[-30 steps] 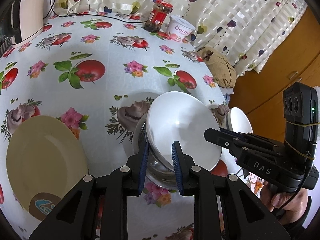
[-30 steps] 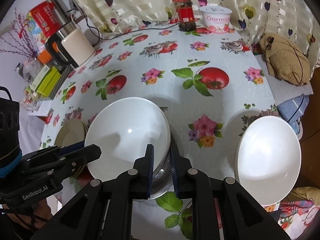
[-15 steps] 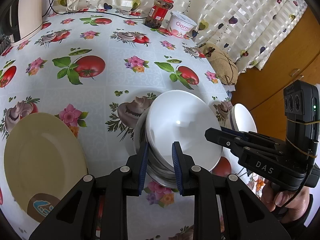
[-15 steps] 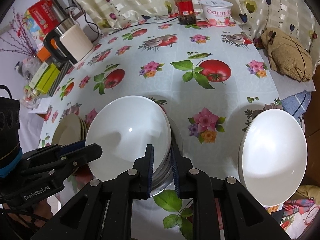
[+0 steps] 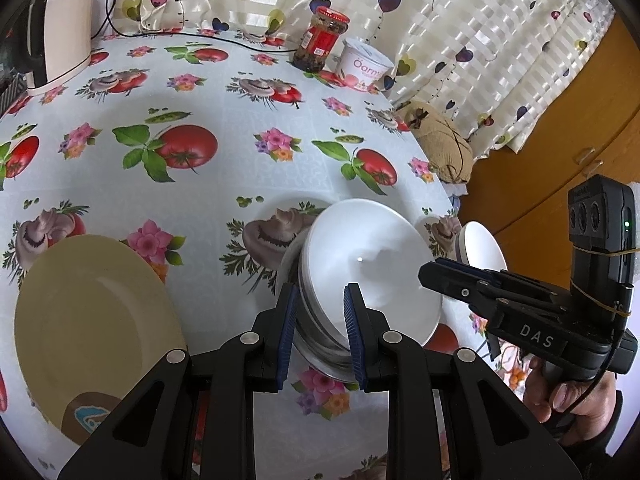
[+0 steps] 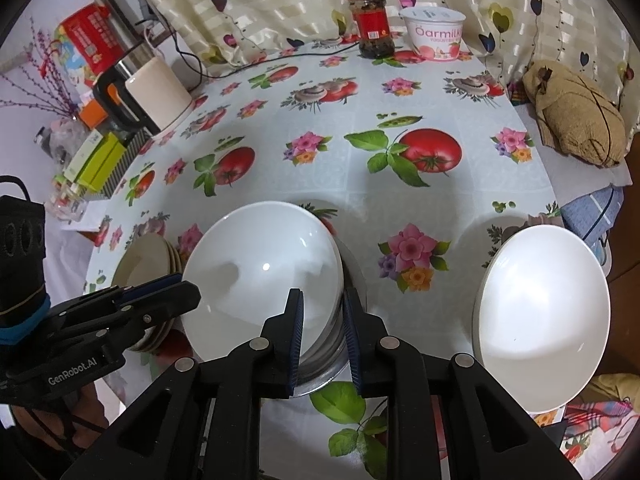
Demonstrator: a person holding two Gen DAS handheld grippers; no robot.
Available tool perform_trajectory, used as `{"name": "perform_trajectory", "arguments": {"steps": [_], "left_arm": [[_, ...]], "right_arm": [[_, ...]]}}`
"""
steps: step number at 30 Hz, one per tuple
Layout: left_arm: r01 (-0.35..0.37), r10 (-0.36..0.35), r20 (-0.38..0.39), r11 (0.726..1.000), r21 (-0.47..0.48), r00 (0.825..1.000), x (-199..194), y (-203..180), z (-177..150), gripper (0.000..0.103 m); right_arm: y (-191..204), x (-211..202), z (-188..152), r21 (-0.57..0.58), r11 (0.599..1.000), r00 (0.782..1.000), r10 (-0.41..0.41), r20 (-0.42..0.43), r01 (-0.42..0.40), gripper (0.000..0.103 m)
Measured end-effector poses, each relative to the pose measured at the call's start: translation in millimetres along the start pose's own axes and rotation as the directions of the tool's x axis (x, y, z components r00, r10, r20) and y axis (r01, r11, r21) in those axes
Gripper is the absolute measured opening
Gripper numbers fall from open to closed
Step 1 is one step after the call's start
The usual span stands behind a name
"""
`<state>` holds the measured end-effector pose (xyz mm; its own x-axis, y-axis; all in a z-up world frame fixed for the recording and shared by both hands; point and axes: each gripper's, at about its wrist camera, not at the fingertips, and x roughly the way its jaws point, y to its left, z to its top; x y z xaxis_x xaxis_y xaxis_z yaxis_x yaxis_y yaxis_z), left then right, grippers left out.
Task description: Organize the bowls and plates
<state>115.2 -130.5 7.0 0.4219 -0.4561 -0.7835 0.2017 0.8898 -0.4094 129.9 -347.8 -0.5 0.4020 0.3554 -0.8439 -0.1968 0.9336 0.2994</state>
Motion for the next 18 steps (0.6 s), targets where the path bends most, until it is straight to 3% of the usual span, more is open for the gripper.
{"name": "perform_trajectory", "arguments": {"steps": [18], "left_arm": [[-0.006, 0.006, 0.068, 1.000, 0.009, 0.998, -20, 2, 9, 0.025]], "right_arm": [[-1, -29, 7, -0.003, 1.000, 0.997, -0.001, 0.071, 0.001, 0.020]]}}
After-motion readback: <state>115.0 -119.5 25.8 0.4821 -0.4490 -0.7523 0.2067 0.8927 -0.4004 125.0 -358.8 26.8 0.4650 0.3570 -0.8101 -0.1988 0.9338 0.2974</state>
